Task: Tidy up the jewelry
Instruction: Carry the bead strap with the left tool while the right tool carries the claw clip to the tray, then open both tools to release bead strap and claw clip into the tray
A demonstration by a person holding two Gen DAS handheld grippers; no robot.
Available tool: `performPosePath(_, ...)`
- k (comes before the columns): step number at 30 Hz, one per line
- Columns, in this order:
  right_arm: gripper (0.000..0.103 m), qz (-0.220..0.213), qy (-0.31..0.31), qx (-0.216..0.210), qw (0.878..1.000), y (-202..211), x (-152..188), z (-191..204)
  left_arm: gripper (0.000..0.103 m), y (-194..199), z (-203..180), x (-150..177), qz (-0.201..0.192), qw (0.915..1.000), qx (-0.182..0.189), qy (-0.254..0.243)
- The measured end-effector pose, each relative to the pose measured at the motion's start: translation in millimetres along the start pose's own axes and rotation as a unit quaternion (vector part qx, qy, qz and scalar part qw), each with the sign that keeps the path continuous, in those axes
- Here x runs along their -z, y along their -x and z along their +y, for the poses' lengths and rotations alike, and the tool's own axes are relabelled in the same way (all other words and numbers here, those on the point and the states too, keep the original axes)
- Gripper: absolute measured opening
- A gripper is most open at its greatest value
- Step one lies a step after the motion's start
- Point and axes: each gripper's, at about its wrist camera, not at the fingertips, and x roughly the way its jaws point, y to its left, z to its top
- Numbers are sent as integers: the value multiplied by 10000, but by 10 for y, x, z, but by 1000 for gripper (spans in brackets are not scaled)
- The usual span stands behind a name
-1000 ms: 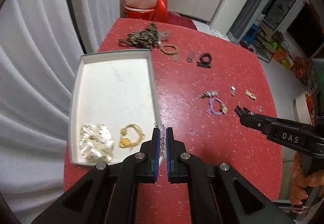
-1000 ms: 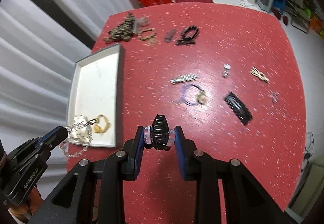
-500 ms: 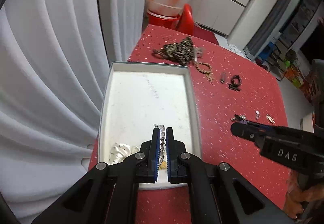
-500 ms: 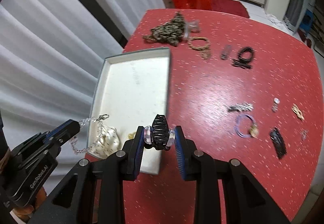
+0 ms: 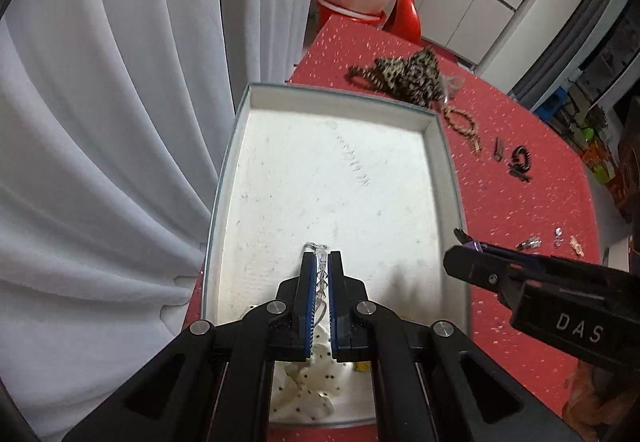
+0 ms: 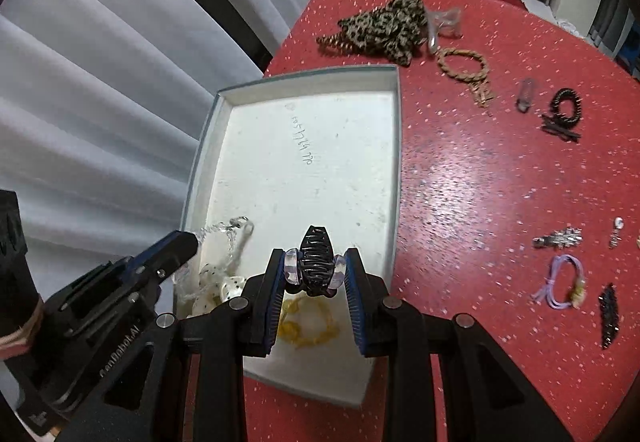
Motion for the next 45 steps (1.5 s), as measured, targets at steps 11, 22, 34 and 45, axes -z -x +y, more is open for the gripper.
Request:
performPosePath(11,31,272,-63,110,9995,-569,26,-98,7,-420,53,174,313,9991,-269,-37)
performPosePath(22,32,342,-62,72,9994,-696,27,-144,7,-535,38,279,513,9973,-529,-76)
performPosePath(34,49,-1,-222,-162,9996,-313,-40,-215,97,-407,6,282,248,9955,-899,-177)
performPosePath(45,56,-146,-397,-8,9991,52,171,-459,103,-330,-133,267,360,9943,-927,-380)
